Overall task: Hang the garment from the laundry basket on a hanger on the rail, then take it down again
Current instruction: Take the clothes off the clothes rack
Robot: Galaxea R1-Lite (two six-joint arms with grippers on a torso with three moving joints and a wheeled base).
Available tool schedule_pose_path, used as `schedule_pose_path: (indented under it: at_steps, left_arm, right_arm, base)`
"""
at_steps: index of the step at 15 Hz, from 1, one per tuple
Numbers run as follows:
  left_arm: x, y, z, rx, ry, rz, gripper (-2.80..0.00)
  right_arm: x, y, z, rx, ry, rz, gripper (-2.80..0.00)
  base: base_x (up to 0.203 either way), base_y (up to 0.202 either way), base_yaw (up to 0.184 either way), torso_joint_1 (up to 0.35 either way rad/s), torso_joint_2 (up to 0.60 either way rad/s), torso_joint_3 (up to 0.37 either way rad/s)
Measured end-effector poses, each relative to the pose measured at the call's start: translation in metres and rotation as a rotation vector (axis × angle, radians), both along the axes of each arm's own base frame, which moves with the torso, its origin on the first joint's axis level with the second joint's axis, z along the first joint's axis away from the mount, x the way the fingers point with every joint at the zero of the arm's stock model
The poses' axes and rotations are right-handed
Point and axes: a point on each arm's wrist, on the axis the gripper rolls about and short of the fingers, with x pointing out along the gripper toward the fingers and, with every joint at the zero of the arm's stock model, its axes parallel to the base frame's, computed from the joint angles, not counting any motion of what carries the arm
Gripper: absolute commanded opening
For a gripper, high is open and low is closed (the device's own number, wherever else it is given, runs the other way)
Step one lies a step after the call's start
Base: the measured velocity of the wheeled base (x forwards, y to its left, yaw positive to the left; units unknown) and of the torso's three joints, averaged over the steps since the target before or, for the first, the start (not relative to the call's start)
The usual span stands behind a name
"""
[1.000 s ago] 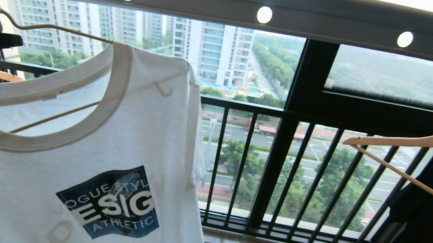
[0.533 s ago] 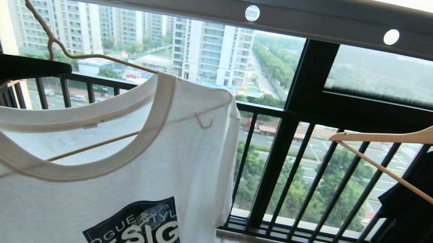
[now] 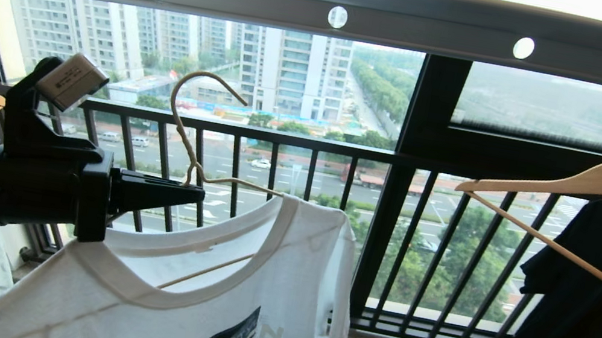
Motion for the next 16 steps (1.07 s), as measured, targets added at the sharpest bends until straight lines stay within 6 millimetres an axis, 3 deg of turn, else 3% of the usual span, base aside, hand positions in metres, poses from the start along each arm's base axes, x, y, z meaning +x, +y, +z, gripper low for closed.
schedule_pose_path:
  at_steps: [4,6,9,12,16]
  left_arm:
    - [0.0,-0.004,-0.005,0.033,-0.018,0.009,-2.8]
    - [0.002,-0.005,-0.01,0.049,-0.022,0.003,-2.8]
    - [0.002,-0.005,-0.014,0.055,-0.014,-0.006,-2.8]
    - [0.003,-0.006,-0.015,0.056,-0.008,-0.005,-2.8]
    - [0.007,-0.008,-0.016,0.049,-0.004,-0.006,-2.8]
  right_arm:
    - [-0.001,0.0,0.001,-0.046,0.0,-0.002,-2.8]
    - [-0.005,0.0,0.022,-0.044,-0.041,-0.003,-2.8]
    - [0.0,0.0,0.068,-0.034,-0.03,0.011,-2.8]
    - [0.029,0.002,0.12,-0.03,0.055,0.087,-2.8]
    - [0.102,0.017,0.192,0.043,0.126,0.319,-2.8]
  base:
    - [0.0,0.0,0.0,0.0,0.0,0.0]
    - [0.0,0.0,0.0,0.0,0.0,0.0]
    - [0.0,0.0,0.0,0.0,0.0,0.0]
    - [0.0,0.0,0.0,0.0,0.0,0.0]
    - [0.0,0.0,0.0,0.0,0.0,0.0]
